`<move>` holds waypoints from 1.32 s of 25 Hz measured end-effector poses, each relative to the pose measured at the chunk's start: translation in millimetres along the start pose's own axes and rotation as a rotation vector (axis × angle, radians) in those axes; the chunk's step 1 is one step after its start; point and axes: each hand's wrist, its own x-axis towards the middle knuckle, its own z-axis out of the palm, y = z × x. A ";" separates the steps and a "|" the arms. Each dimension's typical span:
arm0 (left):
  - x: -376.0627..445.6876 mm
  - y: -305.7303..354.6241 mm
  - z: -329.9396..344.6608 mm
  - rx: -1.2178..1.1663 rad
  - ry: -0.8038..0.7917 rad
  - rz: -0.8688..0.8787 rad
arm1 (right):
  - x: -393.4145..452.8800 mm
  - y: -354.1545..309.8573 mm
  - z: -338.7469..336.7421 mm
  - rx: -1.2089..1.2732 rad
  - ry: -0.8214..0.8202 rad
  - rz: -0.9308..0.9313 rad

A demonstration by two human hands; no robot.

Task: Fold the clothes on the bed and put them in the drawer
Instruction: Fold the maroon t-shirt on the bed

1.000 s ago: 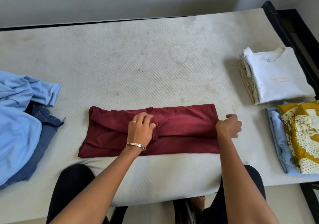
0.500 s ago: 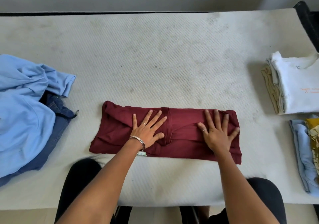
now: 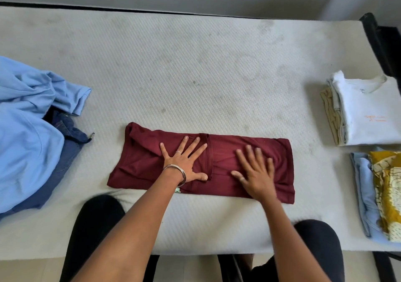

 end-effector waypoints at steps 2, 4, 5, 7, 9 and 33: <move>0.9 1.1 -6.9 -0.010 -0.068 -0.011 | -21.4 47.2 -11.1 0.061 -0.012 0.248; 2.7 6.8 -13.1 -0.011 -0.112 -0.040 | -30.2 62.9 -20.5 0.107 0.095 0.405; 3.4 15.0 -17.3 -0.016 -0.116 -0.065 | -30.1 57.9 -22.8 0.102 0.207 0.382; 0.1 39.6 -31.2 -0.034 -0.014 -0.091 | -26.4 35.2 -20.1 0.070 0.337 0.179; -9.0 69.6 -34.0 0.086 0.219 0.036 | -28.6 16.0 -10.8 0.046 0.313 0.049; -21.0 119.7 25.8 0.136 -0.055 0.275 | -11.2 69.6 -46.0 0.895 0.041 0.865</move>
